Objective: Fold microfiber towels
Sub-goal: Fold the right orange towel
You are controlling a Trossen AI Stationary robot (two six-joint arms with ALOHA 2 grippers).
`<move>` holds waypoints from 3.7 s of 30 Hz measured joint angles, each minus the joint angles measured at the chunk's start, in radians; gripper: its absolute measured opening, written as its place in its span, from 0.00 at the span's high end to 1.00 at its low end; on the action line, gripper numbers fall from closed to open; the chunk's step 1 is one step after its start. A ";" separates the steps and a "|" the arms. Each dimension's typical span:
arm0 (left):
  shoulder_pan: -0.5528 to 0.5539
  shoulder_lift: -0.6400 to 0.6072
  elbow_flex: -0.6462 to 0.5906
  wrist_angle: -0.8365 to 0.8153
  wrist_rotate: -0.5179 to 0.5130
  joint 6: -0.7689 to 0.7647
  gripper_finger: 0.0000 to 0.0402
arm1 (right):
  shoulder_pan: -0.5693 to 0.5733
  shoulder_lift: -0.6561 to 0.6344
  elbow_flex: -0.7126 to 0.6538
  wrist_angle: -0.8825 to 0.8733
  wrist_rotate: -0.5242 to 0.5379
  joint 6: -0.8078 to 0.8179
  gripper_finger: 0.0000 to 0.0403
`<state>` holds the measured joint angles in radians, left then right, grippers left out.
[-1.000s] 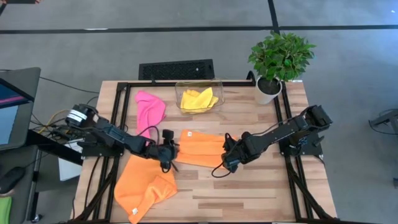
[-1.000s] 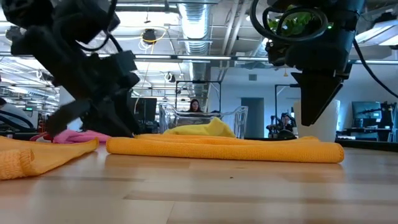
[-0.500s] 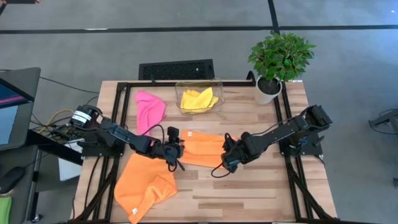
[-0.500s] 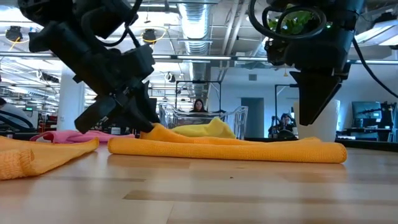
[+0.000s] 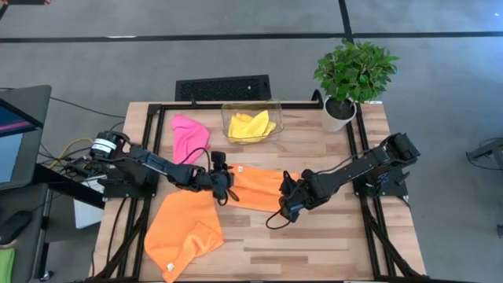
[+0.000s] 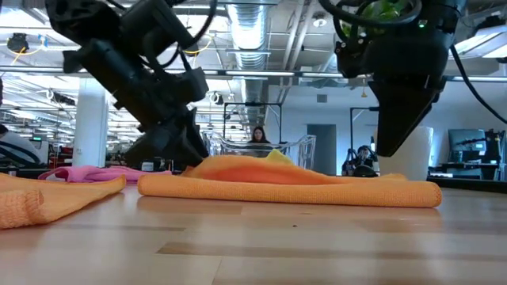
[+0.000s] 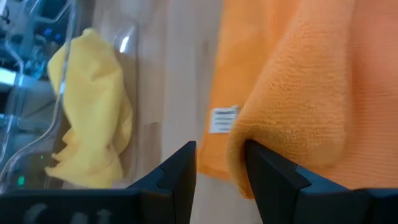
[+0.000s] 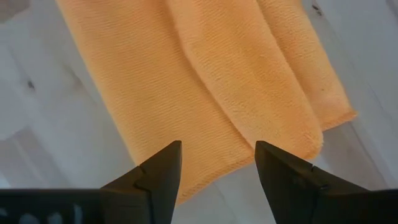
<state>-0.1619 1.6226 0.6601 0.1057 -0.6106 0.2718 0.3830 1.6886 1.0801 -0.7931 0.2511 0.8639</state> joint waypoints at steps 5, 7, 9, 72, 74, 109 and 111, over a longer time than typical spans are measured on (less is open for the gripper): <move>0.045 0.000 0.000 -0.001 0.003 -0.009 0.68 | 0.017 0.000 0.000 0.023 0.000 -0.008 0.44; 0.061 0.000 0.000 -0.001 0.003 -0.011 0.68 | 0.027 0.000 0.000 0.031 -0.001 -0.028 0.44; 0.077 0.000 0.000 -0.001 0.003 -0.026 0.68 | 0.036 0.000 0.000 0.042 -0.002 -0.048 0.44; -0.061 -0.167 -0.001 -0.071 0.007 -0.281 0.68 | -0.127 -0.008 -0.202 0.268 0.202 -0.394 0.94; -0.061 -0.167 -0.001 -0.071 0.023 -0.286 0.68 | -0.149 -0.008 -0.200 0.265 0.202 -0.394 0.95; -0.070 -0.166 -0.001 -0.141 0.346 -0.336 0.68 | -0.237 -0.008 -0.166 0.167 0.099 -0.314 0.47; -0.087 -0.166 -0.001 -0.141 0.364 -0.316 0.68 | -0.242 -0.008 -0.138 0.131 0.075 -0.314 0.43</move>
<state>-0.2488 1.4567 0.6590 -0.0356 -0.2470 -0.0444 0.1414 1.6807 0.9417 -0.6619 0.3260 0.5501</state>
